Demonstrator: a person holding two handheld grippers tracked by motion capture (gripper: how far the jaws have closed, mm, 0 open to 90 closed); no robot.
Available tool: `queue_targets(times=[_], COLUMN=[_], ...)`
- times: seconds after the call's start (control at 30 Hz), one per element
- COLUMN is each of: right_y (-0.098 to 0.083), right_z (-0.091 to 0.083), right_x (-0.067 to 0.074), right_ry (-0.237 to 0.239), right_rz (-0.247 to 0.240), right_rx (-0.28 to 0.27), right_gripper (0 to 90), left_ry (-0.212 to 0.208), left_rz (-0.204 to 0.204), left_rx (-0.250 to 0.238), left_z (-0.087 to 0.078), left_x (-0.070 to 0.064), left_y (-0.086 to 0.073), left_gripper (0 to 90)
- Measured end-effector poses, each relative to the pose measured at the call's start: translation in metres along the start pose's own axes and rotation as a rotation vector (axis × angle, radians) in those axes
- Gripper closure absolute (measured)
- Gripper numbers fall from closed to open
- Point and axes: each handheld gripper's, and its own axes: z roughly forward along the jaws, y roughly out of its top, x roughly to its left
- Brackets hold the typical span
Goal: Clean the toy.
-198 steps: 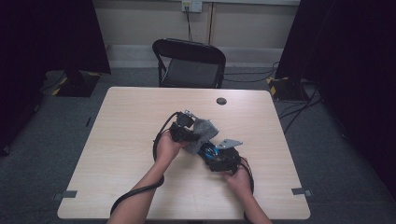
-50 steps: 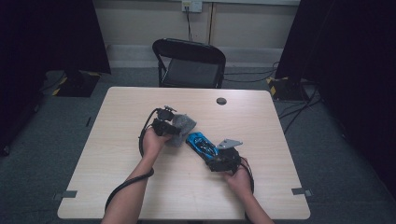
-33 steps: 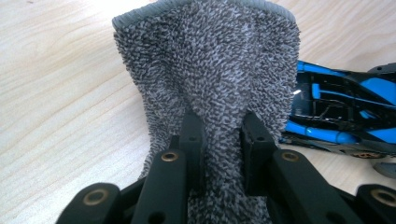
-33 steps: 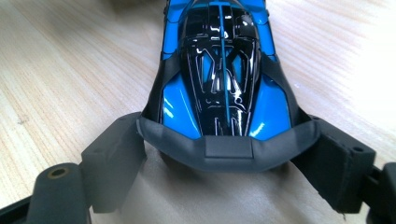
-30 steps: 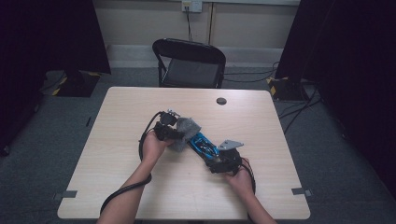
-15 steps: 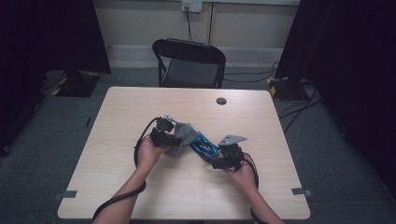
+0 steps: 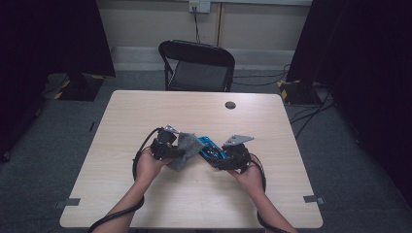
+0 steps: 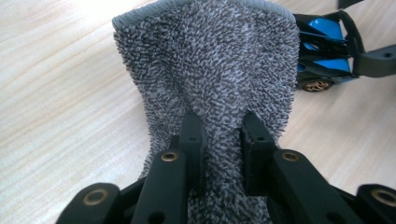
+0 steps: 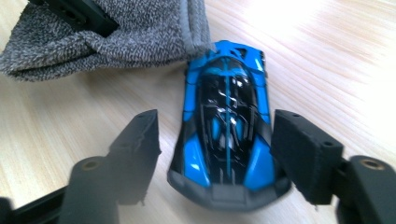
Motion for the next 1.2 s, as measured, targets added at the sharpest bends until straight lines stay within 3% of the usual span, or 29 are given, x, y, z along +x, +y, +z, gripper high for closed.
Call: queue_targets(times=[0.4,0.57,0.73,0.87,0.97,1.2], right_y=[0.012,0.02,0.021,0.019,0.019,0.019], right_z=[0.021,0.029,0.038,0.042,0.042,0.043], right_x=[-0.012,-0.012,-0.01,-0.007,-0.007,-0.005], right_ry=[-0.016,-0.021,-0.025,-0.043,-0.042,-0.061], right_rz=[0.056,0.033,0.053,0.029,0.053,0.059], right_rx=[0.04,0.069,0.065,0.081,0.082,0.078], right_gripper=[44.8,47.4,46.0,42.9,43.0,42.9], left_ry=[-0.01,-0.03,-0.052,-0.075,-0.103,-0.098], left_rz=[0.049,0.07,0.113,0.133,0.127,0.128], left_rx=[0.025,0.036,0.059,0.058,0.063,0.049], left_z=[-0.006,-0.008,-0.004,0.001,0.007,0.015], left_x=[-0.014,-0.025,-0.04,-0.05,-0.054,-0.061], left_y=[-0.016,-0.025,-0.029,-0.03,-0.031,-0.033], left_gripper=[74.4,74.4,74.4,74.4,74.0,63.3])
